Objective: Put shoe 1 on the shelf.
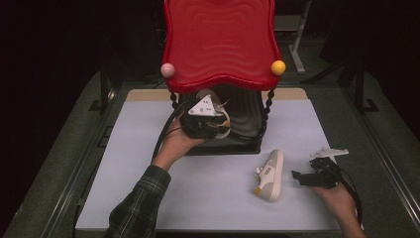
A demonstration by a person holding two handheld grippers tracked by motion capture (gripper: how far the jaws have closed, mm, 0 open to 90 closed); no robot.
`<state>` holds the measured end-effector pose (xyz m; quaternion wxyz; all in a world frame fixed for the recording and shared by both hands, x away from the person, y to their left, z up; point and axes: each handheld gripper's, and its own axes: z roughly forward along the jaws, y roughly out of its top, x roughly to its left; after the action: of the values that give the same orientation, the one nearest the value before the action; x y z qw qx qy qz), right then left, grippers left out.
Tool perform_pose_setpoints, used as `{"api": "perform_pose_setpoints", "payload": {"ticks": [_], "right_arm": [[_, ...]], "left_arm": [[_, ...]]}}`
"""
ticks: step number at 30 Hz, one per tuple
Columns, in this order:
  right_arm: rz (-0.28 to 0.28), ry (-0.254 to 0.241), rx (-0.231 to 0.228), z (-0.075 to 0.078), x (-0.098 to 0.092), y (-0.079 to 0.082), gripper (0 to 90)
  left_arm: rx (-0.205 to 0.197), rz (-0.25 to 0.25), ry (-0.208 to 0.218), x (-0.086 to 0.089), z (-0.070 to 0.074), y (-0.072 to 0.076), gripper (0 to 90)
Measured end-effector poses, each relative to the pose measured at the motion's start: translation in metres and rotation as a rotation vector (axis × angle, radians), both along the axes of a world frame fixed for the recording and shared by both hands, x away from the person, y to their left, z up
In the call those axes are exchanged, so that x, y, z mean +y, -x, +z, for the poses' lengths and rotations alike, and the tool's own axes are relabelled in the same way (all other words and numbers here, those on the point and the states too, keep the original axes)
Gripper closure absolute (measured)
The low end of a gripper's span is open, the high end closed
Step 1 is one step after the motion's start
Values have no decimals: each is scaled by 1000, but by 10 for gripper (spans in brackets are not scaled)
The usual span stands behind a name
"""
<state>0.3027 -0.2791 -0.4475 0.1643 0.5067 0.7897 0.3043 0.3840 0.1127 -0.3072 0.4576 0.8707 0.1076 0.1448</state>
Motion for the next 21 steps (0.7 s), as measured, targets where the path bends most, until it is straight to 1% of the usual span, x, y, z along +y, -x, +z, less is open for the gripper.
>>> {"api": "perform_pose_setpoints", "payload": {"ticks": [1,2,3,5,6,7,8,10,11,15,18,20,21], "right_arm": [[-14,-19,14,3,-1,0,384],[-11,-38,8,6,-2,0,450],[-6,-52,-5,10,-2,2,480],[16,-77,-25,17,1,3,566],[36,-93,-41,21,3,4,592],[76,-117,-48,26,6,4,660],[76,-117,-48,26,6,4,660],[105,-136,-62,32,9,5,725],[123,-143,-74,36,10,5,734],[169,-199,-100,53,14,4,795],[207,-237,-124,64,21,1,839],[244,-248,-145,71,29,-2,880],[257,-247,-151,74,33,-3,882]], "left_arm": [[1,7,-1,1,2,1,605],[11,12,-5,2,3,3,591],[12,17,-6,2,5,6,582],[18,38,14,5,7,12,571],[23,44,20,6,8,15,569],[19,46,24,7,8,17,560],[8,51,23,9,9,20,560],[12,64,35,14,11,26,555],[15,66,40,16,13,29,555],[11,92,59,27,16,42,551],[16,120,63,35,13,49,551],[23,143,66,39,8,51,553],[24,151,67,42,5,51,555]]}}
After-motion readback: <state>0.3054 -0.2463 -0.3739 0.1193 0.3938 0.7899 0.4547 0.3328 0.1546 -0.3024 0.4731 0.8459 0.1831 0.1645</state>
